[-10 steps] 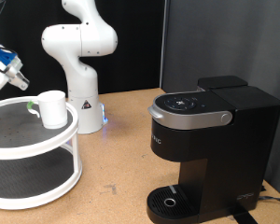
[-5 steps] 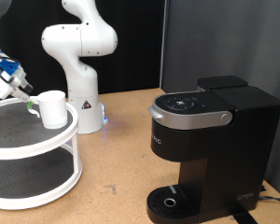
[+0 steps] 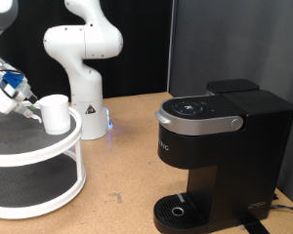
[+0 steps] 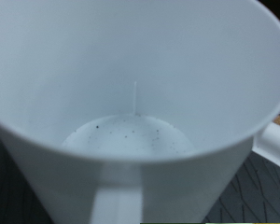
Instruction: Make a cup of coffee with the keurig machine
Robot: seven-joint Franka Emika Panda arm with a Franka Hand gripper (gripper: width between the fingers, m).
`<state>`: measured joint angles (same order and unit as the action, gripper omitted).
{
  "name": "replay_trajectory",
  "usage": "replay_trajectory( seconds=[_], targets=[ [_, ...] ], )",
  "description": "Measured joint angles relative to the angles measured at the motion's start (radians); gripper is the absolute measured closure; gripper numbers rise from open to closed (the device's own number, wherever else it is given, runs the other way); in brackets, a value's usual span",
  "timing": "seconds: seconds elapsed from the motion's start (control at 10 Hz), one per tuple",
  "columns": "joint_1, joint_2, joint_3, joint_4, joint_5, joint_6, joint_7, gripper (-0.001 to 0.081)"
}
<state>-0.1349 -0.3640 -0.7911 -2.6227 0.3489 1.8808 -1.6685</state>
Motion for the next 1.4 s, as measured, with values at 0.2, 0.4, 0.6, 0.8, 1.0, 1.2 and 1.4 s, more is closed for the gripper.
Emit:
replay_trajectory(
  seconds=[0.2,0.4,0.6,0.8,1.0,1.2,1.4],
  targets=[
    [0.000,0.007,0.000,-0.008,0.004,0.011,-0.008,0.0004],
    [0.002,0.009,-0.010,-0.008,0.033,0.003,-0.051,0.0004],
    [0.001,0.009,-0.016,-0.008,0.037,-0.010,-0.065,0.0095],
    [0.000,0.010,-0.016,-0.008,0.037,-0.011,-0.065,0.0244],
    [0.000,0.013,-0.016,-0.008,0.037,-0.011,-0.065,0.0422],
    [0.000,0.014,-0.016,-0.008,0.039,-0.011,-0.065,0.0623],
    [0.000,0.014,-0.016,-0.007,0.045,-0.011,-0.065,0.0738]
  ],
)
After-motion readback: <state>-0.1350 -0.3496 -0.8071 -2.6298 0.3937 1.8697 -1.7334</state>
